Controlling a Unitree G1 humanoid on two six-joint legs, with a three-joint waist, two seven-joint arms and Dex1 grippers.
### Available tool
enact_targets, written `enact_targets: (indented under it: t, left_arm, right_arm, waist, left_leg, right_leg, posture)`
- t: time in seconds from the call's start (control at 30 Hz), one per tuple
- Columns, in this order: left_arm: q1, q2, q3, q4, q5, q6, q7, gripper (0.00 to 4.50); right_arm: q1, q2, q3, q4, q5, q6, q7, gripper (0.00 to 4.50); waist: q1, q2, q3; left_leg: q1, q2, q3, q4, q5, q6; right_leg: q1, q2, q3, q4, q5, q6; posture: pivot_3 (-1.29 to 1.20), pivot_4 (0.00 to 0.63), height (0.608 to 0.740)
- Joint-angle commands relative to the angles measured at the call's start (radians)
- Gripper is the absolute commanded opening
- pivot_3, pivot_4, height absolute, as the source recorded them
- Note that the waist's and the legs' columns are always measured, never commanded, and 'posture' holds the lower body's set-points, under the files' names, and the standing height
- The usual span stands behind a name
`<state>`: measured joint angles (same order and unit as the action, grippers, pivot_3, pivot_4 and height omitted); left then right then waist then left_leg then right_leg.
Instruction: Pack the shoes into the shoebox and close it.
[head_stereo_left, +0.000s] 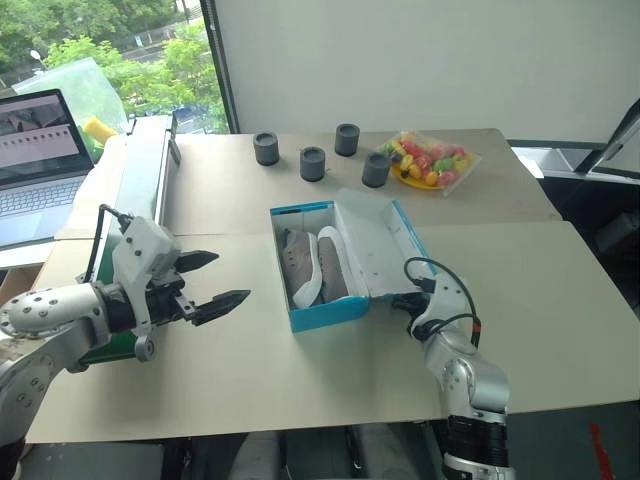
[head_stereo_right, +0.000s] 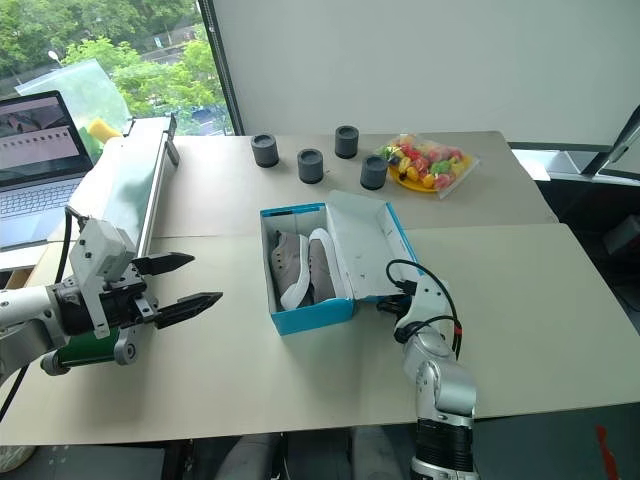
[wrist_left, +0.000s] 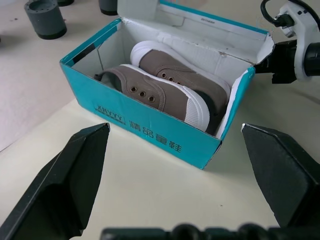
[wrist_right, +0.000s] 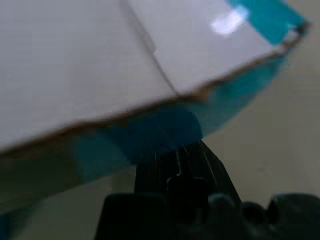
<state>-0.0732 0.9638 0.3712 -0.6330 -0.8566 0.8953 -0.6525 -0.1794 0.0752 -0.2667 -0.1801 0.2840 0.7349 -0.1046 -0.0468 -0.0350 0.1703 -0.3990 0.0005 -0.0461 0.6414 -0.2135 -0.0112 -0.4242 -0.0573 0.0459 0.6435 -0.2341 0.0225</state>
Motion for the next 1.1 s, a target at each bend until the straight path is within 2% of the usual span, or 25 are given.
enact_targets:
  t: [0.03, 0.2, 0.33, 0.47, 0.53, 0.63, 0.77, 0.93, 1.1]
  left_arm:
    - [-0.017, 0.013, -0.002, -0.001, 0.017, -0.017, -0.013, 4.5]
    - [-0.022, 0.01, -0.008, 0.002, 0.026, -0.018, -0.017, 4.5]
    - [-0.02, 0.004, -0.006, -0.008, 0.026, -0.012, -0.012, 4.5]
    - [-0.007, -0.003, 0.014, -0.028, 0.016, -0.001, 0.003, 4.5]
    - [0.004, -0.006, 0.025, -0.037, 0.013, 0.003, 0.01, 4.5]
    - [0.024, -0.014, 0.039, -0.056, 0.008, 0.007, 0.026, 4.5]
    - [0.038, -0.024, 0.048, -0.08, -0.008, 0.013, 0.05, 4.5]
    - [0.063, -0.034, 0.056, -0.099, -0.017, 0.015, 0.076, 4.5]
    - [0.071, -0.041, 0.076, -0.117, -0.034, 0.026, 0.102, 4.5]
  right_arm:
    - [-0.079, 0.176, -0.109, -0.013, 0.256, -0.098, 0.023, 0.08]
    - [-0.214, 0.202, -0.194, -0.062, 0.795, -0.076, 0.13, 0.08]
    - [-0.253, 0.055, -0.063, -0.132, 0.952, 0.001, 0.241, 0.08]
    - [-0.272, -0.209, 0.176, -0.232, 0.831, 0.153, 0.419, 0.08]
    - [-0.299, -0.318, 0.264, -0.241, 0.757, 0.167, 0.485, 0.08]
    - [-0.392, -0.452, 0.469, -0.218, 0.547, 0.127, 0.594, 0.08]
    - [-0.567, -0.372, 0.562, 0.035, 0.348, 0.053, 0.551, 0.08]
    - [-0.749, -0.247, 0.672, 0.432, 0.078, -0.139, 0.572, 0.08]
    - [-0.817, -0.179, 0.794, 0.743, -0.105, -0.218, 0.674, 0.08]
  waist:
    - [-0.001, 0.0, 0.0]
    - [-0.011, 0.003, 0.001]
    - [-0.007, 0.005, 0.003]
    - [-0.019, 0.006, 0.004]
    - [-0.016, 0.006, 0.003]
    - [-0.01, 0.006, 0.004]
    - [-0.022, 0.005, 0.003]
    - [-0.02, 0.005, 0.003]
    - [-0.013, 0.005, 0.003]
  left_leg:
    - [0.0, 0.0, 0.0, 0.0, 0.0, 0.0]
    - [0.004, 0.003, -0.001, 0.0, 0.0, 0.0]
    - [0.003, 0.006, -0.001, 0.0, 0.0, 0.0]
    - [0.002, 0.005, 0.001, 0.0, 0.0, 0.0]
    - [0.002, 0.005, 0.0, 0.0, 0.0, 0.001]
    - [0.001, 0.003, 0.0, 0.0, 0.0, 0.001]
    - [0.002, 0.003, 0.001, 0.001, 0.0, 0.0]
    - [0.002, 0.003, 0.0, 0.001, 0.0, 0.0]
    - [-0.001, 0.0, -0.001, 0.001, -0.001, -0.001]
  right_leg:
    - [0.0, 0.0, 0.0, 0.0, 0.0, 0.0]
    - [0.004, 0.003, 0.0, 0.001, 0.0, -0.001]
    - [0.003, 0.004, -0.001, 0.001, -0.001, -0.003]
    - [0.001, 0.004, 0.0, 0.002, -0.001, -0.002]
    - [0.002, 0.005, -0.002, 0.001, -0.001, -0.003]
    - [0.001, 0.003, -0.001, 0.001, -0.001, -0.003]
    - [0.001, 0.003, -0.001, 0.001, -0.002, -0.002]
    - [0.0, 0.004, 0.0, 0.002, -0.001, -0.003]
    - [-0.001, 0.001, -0.001, 0.002, -0.001, -0.002]
  posture:
    - [0.0, 0.15, 0.74]
    - [0.0, 0.15, 0.74]
    - [0.0, 0.15, 0.74]
    - [0.0, 0.15, 0.74]
    - [0.0, 0.15, 0.74]
    - [0.0, 0.15, 0.74]
    - [0.0, 0.15, 0.74]
    - [0.0, 0.15, 0.74]
    - [0.0, 0.15, 0.74]
